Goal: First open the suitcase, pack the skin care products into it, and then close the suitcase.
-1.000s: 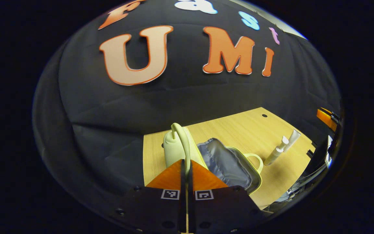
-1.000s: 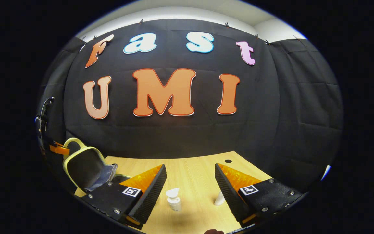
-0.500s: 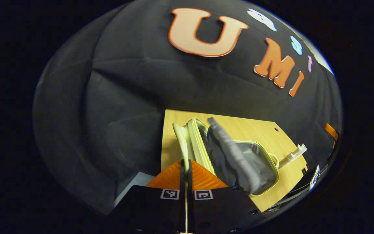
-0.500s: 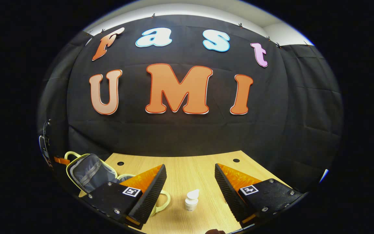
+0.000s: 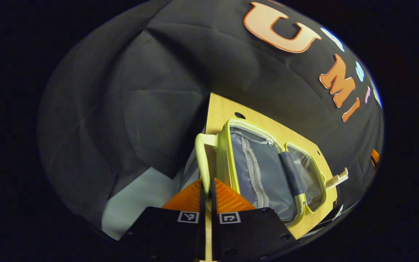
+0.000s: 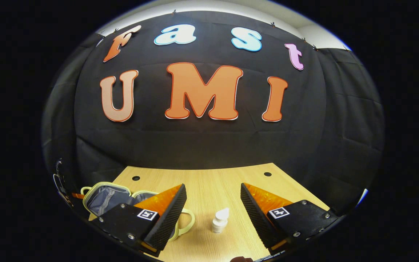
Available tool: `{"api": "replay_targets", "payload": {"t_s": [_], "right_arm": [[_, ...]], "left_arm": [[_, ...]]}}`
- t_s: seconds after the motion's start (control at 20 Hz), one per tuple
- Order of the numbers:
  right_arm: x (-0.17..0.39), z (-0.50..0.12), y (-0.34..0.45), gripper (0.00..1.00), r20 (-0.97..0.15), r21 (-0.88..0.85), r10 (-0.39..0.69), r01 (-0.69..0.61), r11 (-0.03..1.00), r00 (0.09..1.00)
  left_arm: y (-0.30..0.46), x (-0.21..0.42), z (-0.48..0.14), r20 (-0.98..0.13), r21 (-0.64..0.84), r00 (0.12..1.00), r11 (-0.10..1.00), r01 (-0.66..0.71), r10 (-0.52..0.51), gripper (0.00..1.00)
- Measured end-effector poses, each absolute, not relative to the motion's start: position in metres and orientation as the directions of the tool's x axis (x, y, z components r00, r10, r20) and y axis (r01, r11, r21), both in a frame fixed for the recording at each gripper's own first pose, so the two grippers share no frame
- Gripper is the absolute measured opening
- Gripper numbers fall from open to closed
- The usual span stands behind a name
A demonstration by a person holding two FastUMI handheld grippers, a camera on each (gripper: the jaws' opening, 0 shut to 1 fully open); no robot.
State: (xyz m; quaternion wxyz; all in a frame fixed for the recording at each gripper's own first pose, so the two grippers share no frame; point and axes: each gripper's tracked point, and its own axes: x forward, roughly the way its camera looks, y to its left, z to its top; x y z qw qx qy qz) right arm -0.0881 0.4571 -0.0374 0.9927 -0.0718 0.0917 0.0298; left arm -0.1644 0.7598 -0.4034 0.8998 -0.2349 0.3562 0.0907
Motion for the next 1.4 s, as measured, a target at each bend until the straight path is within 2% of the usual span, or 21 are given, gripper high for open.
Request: {"api": "replay_targets", "payload": {"t_s": [0.1,0.2,0.25,0.3,0.35,0.55,0.6,0.65,0.7,0.75,0.85,1.15,1.4], "right_arm": [[-0.09,-0.037,0.454,0.95,-0.183,-0.148,0.044,-0.072,0.986,0.982],[-0.091,-0.041,0.449,0.95,-0.187,-0.163,0.035,-0.066,0.984,0.982],[-0.093,-0.044,0.446,0.95,-0.192,-0.166,0.034,-0.067,0.984,0.981],[-0.094,-0.046,0.444,0.95,-0.197,-0.167,0.034,-0.068,0.984,0.98],[-0.093,-0.046,0.441,0.95,-0.199,-0.169,0.034,-0.068,0.983,0.979],[-0.096,-0.049,0.429,0.95,-0.196,-0.181,0.03,-0.066,0.981,0.98],[-0.097,-0.048,0.425,0.95,-0.191,-0.188,0.031,-0.067,0.98,0.981],[-0.097,-0.048,0.42,0.95,-0.186,-0.194,0.029,-0.066,0.979,0.982],[-0.096,-0.046,0.415,0.95,-0.178,-0.201,0.03,-0.066,0.977,0.984],[-0.095,-0.045,0.408,0.95,-0.171,-0.208,0.03,-0.066,0.976,0.985],[-0.093,-0.043,0.397,0.95,-0.158,-0.215,0.04,-0.074,0.974,0.987],[-0.076,-0.034,0.347,0.95,-0.119,-0.224,0.07,-0.096,0.97,0.99],[-0.057,-0.036,0.306,0.95,-0.12,-0.185,0.099,-0.12,0.975,0.988]], "left_arm": [[0.763,-0.168,-0.416,-0.697,-0.358,0.717,0.867,-0.346,-0.001,0.11],[0.766,-0.168,-0.42,-0.701,-0.328,0.713,0.876,-0.354,0.025,0.23],[0.772,-0.169,-0.418,-0.703,-0.299,0.709,0.883,-0.361,0.052,0.24],[0.775,-0.171,-0.415,-0.704,-0.275,0.706,0.889,-0.367,0.074,0.35],[0.782,-0.171,-0.412,-0.708,-0.231,0.697,0.895,-0.381,0.114,0.33],[0.8,-0.171,-0.368,-0.652,-0.039,0.701,0.911,-0.41,0.288,0.91],[0.802,-0.167,-0.35,-0.613,0.017,0.715,0.91,-0.414,0.337,0.96],[0.801,-0.163,-0.326,-0.566,0.081,0.728,0.905,-0.417,0.386,0.96],[0.796,-0.158,-0.3,-0.51,0.142,0.738,0.89,-0.434,0.442,1.0],[0.789,-0.153,-0.269,-0.452,0.191,0.748,0.872,-0.451,0.486,0.95],[0.758,-0.142,-0.211,-0.332,0.248,0.774,0.842,-0.48,0.539,0.95],[0.61,-0.103,-0.083,-0.132,0.179,0.869,0.873,-0.453,0.478,0.92],[0.456,-0.083,-0.037,-0.047,0.112,0.918,0.915,-0.388,0.394,0.92]]}}
